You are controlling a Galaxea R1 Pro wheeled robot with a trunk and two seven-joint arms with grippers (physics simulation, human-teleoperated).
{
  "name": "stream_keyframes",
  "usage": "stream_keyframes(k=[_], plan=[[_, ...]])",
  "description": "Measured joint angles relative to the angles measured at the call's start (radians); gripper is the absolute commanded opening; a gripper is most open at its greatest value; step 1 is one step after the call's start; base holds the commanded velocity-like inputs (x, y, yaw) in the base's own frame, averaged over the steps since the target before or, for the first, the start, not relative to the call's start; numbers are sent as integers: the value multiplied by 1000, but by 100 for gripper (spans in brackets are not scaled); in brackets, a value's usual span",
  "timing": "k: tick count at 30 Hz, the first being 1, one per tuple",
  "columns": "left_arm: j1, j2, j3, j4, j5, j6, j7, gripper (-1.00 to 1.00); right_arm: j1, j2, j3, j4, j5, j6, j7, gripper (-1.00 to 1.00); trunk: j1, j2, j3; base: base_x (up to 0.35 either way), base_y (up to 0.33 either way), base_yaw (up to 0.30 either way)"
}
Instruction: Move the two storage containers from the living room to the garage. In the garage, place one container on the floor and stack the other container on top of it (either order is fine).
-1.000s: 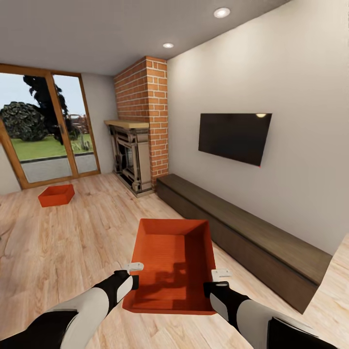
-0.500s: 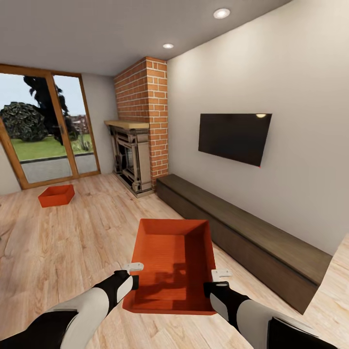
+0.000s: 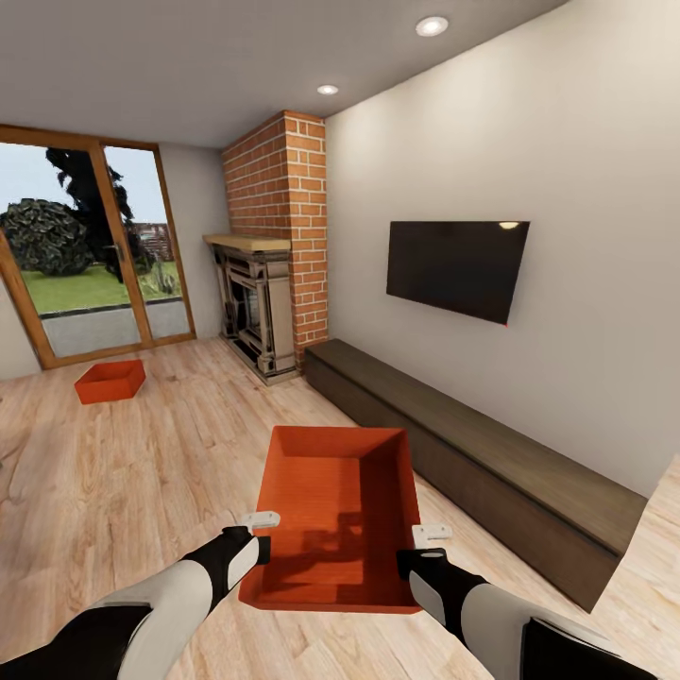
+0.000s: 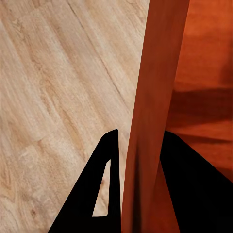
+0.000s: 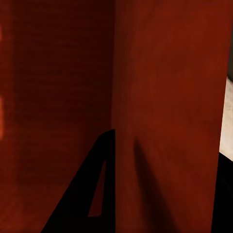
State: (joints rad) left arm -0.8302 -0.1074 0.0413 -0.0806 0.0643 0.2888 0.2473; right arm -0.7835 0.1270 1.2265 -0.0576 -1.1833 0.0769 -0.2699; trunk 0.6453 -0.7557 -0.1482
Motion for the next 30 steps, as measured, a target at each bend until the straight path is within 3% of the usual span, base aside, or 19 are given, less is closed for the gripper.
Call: stream_keyframes(k=[20, 30], plan=[[0, 0, -5, 1, 6, 0, 1, -100, 0, 0, 0, 0, 1, 1, 0, -100, 0, 0, 0, 0, 0, 1], [0, 1, -5, 1, 8, 0, 0, -100, 0, 0, -1, 0, 1, 1, 0, -100, 0, 0, 0, 0, 0, 261]])
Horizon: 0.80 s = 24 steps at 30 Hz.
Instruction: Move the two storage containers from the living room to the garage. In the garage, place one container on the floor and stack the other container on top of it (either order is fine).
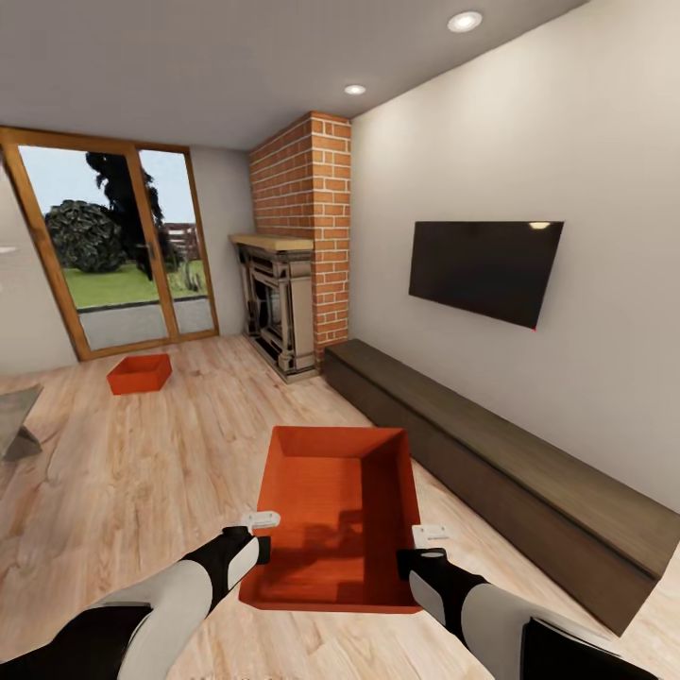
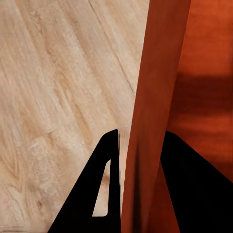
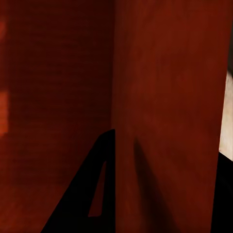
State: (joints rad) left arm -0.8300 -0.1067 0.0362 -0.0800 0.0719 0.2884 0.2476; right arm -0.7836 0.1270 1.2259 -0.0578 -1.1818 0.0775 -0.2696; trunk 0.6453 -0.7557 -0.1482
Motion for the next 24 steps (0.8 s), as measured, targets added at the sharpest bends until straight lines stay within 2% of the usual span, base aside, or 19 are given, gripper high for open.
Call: stream_keyframes(k=[24], plan=[[0, -1, 3, -1, -7, 0, 0, -100, 1, 0, 1, 1, -3, -3, 1, -100, 0, 0, 0, 0, 0, 294]])
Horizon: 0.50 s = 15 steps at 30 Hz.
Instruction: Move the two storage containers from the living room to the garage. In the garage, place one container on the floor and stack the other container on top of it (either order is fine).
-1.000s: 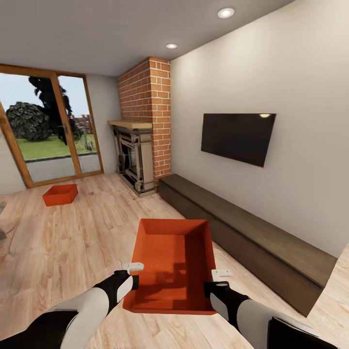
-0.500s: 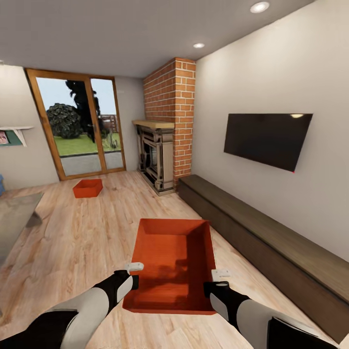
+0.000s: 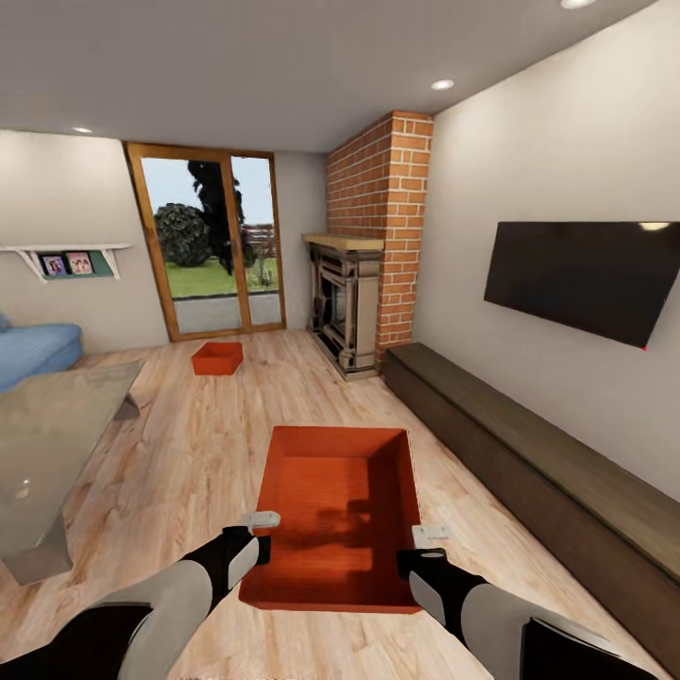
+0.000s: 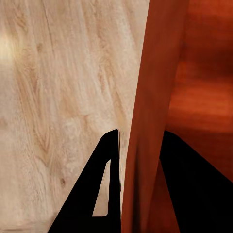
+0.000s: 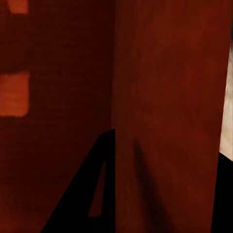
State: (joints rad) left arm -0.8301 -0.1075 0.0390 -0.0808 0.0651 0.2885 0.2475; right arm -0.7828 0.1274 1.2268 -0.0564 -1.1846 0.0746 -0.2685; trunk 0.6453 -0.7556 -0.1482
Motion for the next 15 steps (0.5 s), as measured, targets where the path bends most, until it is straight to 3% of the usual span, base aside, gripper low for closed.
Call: stream_keyframes(k=[15], plan=[[0, 0, -1, 0, 2, 0, 0, -100, 0, 0, 1, 0, -1, 0, -1, -100, 0, 0, 0, 0, 0, 270]])
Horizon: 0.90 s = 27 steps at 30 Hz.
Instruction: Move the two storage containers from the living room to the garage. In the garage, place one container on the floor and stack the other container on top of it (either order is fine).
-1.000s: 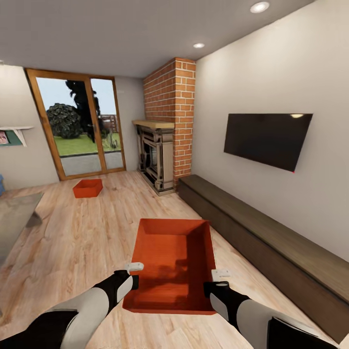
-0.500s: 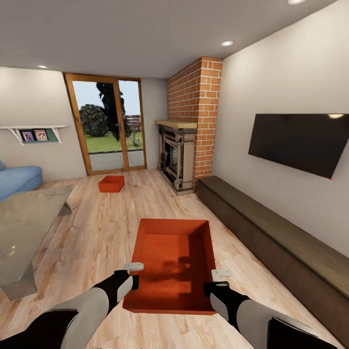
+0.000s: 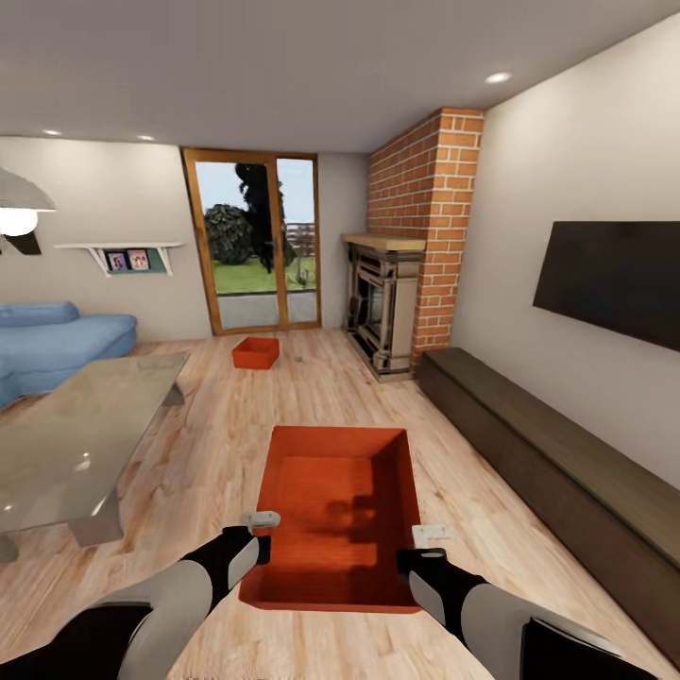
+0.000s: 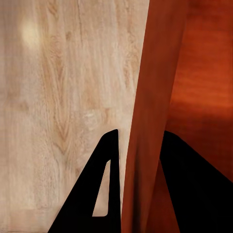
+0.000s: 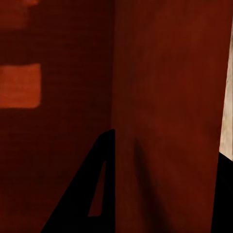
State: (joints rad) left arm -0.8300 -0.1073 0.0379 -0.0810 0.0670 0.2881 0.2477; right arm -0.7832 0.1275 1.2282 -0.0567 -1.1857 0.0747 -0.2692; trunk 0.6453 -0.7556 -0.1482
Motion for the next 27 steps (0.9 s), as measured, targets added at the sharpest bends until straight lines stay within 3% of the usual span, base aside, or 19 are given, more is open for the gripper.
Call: stream_keyframes(k=[27], plan=[[0, 0, 0, 0, 0, 0, 0, -100, 0, 0, 0, 0, 0, 0, 0, -100, 0, 0, 0, 0, 0, 270]])
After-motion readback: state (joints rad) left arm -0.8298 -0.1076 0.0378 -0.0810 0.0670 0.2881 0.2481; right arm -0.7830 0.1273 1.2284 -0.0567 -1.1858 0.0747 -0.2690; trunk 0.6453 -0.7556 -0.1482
